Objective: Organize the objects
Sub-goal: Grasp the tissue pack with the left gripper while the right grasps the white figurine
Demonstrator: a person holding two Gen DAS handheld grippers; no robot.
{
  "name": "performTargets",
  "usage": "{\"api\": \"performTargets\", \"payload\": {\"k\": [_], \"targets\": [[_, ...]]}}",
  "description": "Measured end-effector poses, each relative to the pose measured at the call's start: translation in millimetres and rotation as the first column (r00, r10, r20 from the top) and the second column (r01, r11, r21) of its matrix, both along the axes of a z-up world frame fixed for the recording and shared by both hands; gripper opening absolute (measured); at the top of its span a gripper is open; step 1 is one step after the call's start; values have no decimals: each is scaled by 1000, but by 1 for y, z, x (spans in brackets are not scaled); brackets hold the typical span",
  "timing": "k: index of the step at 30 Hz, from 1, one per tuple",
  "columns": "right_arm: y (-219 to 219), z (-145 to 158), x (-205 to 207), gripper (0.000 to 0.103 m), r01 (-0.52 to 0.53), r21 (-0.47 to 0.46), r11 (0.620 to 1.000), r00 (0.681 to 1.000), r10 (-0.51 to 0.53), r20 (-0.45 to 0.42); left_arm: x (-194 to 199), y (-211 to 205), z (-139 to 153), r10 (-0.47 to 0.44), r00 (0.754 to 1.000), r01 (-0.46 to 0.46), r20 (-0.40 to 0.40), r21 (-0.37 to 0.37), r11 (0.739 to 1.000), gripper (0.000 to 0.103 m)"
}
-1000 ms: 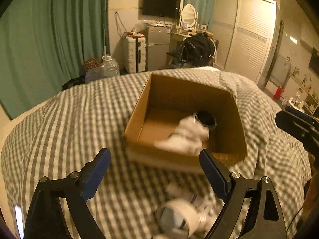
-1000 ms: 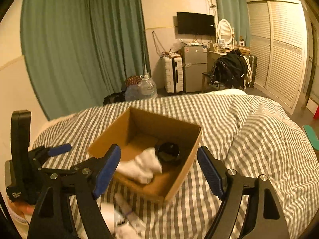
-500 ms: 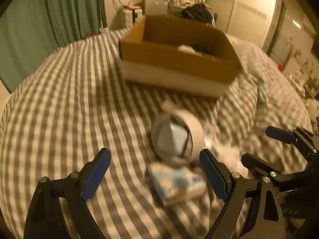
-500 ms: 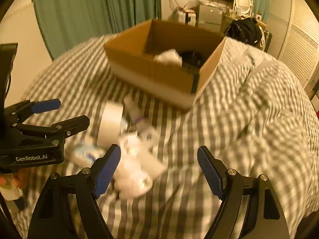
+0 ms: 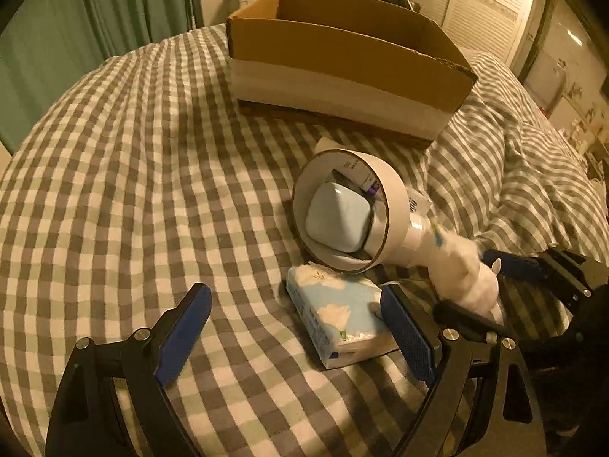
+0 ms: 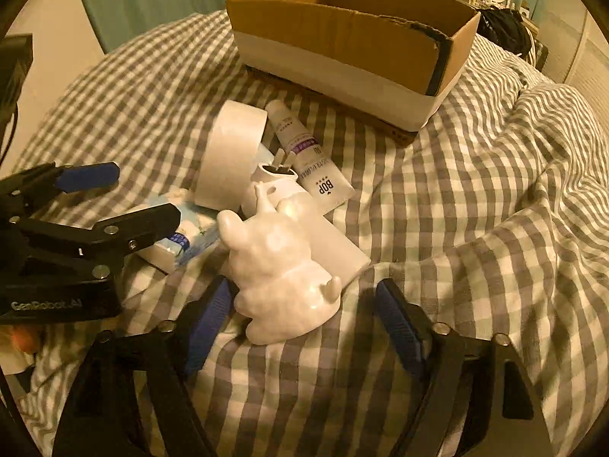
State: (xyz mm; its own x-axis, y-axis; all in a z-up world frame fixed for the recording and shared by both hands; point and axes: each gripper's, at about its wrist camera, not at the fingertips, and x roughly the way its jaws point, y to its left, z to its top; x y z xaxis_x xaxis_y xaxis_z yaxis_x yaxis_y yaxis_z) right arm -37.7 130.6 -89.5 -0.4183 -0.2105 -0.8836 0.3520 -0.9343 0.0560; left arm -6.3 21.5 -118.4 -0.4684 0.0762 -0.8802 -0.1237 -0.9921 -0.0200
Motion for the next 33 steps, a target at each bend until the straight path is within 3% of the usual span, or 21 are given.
{"api": "performTargets", "payload": {"k": [1, 10, 16, 20, 33], "targets": [[0, 0, 1, 55, -4, -12, 1000, 1000, 4, 1, 0, 1, 0, -3, 1000, 3, -2, -1, 1000, 93], [34, 22, 5, 55, 100, -139, 985, 993, -107, -42, 9, 10, 1, -48, 999, 46, 25, 62, 997, 93], [32, 24, 7, 55, 93, -129, 987, 993, -102, -59, 0, 22, -8, -59, 997, 57, 53, 51, 997, 93], [33, 25, 9, 55, 93, -123, 988, 992, -102, -69, -2, 24, -17, -71, 993, 68, 90, 35, 997, 67], [32, 37, 27, 55, 86, -142, 986, 989, -102, -109, 16, 22, 14, -46, 998, 46, 30, 12, 999, 66]]}}
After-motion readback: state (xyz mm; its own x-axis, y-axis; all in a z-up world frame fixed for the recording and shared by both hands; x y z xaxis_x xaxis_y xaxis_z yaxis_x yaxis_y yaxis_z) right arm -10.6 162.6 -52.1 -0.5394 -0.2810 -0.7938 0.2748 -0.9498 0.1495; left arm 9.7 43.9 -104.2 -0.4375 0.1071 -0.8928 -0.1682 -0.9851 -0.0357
